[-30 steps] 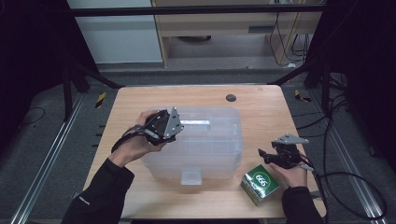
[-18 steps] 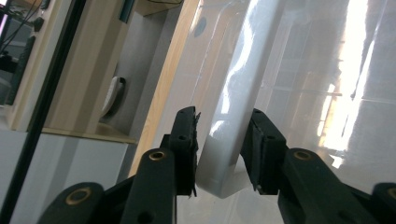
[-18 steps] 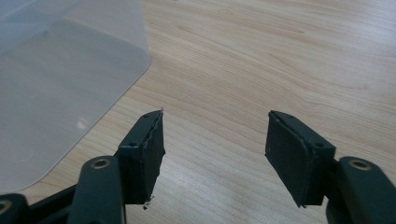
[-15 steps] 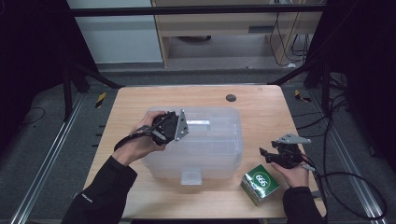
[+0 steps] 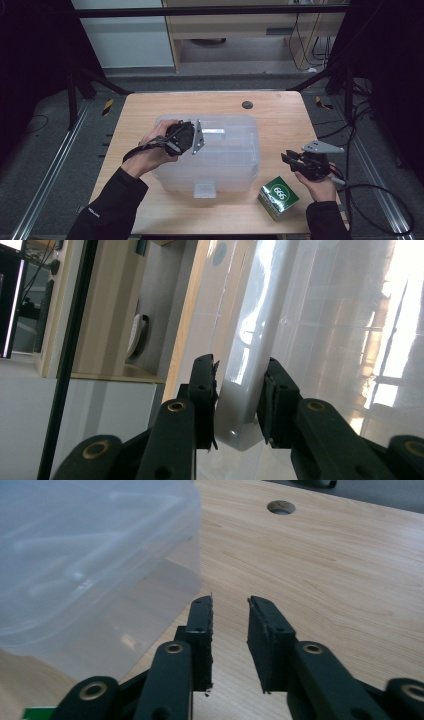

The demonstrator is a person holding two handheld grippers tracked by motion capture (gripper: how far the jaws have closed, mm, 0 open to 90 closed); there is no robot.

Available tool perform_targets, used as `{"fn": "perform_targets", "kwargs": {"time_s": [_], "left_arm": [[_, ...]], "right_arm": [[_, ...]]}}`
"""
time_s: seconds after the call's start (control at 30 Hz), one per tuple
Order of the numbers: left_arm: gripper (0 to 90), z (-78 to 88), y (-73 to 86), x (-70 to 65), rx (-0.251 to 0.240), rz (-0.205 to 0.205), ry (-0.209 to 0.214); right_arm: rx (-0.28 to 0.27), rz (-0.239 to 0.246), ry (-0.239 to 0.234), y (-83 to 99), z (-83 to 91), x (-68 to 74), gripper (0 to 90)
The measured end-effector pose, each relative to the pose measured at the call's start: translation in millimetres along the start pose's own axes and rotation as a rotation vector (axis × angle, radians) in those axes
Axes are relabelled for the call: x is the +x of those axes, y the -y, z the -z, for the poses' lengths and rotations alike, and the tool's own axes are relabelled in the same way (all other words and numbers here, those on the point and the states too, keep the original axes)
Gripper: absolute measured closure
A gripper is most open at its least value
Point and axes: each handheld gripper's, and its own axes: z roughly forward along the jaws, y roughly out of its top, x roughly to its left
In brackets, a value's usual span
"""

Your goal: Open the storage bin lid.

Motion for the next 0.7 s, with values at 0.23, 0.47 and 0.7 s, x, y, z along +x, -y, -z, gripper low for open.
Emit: {"fn": "perform_targets", "kwargs": {"time_s": [0.23,0.47,0.7], "left_arm": [[71.3,0.6,-2.8,-1.2,0.017,-0.025,-0.009],[71.6,1.2,-6.2,6.7,0.022,-0.125,-0.020],[71.8,1.5,-9.7,10.1,0.031,-0.141,-0.041]], "right_arm": [[-0.007,0.028,-0.033,-8.4,8.7,12.7,83.3],[-0.018,0.042,-0.063,-14.1,11.1,25.0,88.8],[-0.014,0.048,-0.085,-15.4,10.8,32.0,89.9]]}}
